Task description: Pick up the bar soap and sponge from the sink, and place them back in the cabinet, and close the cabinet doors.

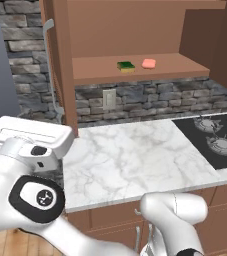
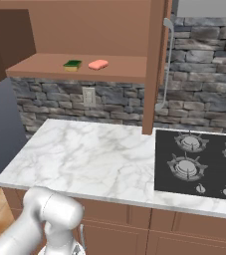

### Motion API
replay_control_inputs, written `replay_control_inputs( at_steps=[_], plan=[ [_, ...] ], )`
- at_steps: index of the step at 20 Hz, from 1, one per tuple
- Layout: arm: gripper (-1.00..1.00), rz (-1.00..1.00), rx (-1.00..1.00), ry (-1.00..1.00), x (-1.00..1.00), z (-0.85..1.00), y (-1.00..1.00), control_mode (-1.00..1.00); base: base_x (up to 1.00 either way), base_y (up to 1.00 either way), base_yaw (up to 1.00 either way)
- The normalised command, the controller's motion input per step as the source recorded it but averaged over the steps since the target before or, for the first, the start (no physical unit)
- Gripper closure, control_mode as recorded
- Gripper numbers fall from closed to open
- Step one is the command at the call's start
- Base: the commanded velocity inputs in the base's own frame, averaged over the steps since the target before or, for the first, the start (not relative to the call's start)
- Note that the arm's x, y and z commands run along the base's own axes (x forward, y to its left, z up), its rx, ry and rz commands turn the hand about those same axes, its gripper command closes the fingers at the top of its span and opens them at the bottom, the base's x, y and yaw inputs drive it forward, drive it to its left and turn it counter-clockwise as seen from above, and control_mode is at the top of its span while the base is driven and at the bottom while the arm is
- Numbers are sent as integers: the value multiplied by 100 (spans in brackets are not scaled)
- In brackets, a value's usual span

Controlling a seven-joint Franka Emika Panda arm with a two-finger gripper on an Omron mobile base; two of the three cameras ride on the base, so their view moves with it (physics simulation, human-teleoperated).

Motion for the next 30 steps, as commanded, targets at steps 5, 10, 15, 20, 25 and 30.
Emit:
replay_control_inputs(
  at_steps=[5, 10, 15, 20, 25, 30],
  plan=[
    [-100, -8, 0, 0, 27, -5, 3, -100, 0, 0, 0],
    [-100, -2, 0, 0, 14, -1, 0, -100, 0, 0, 0],
    [-100, 0, 0, 0, 3, 0, -5, -100, 0, 0, 0],
    [-100, 0, 0, 0, 0, -5, -22, -100, 0, 0, 0],
    [-100, 0, 0, 0, 0, -8, -22, -100, 0, 0, 0],
    [-100, 0, 0, 0, 0, -5, -24, -100, 0, 0, 0]
  ],
)
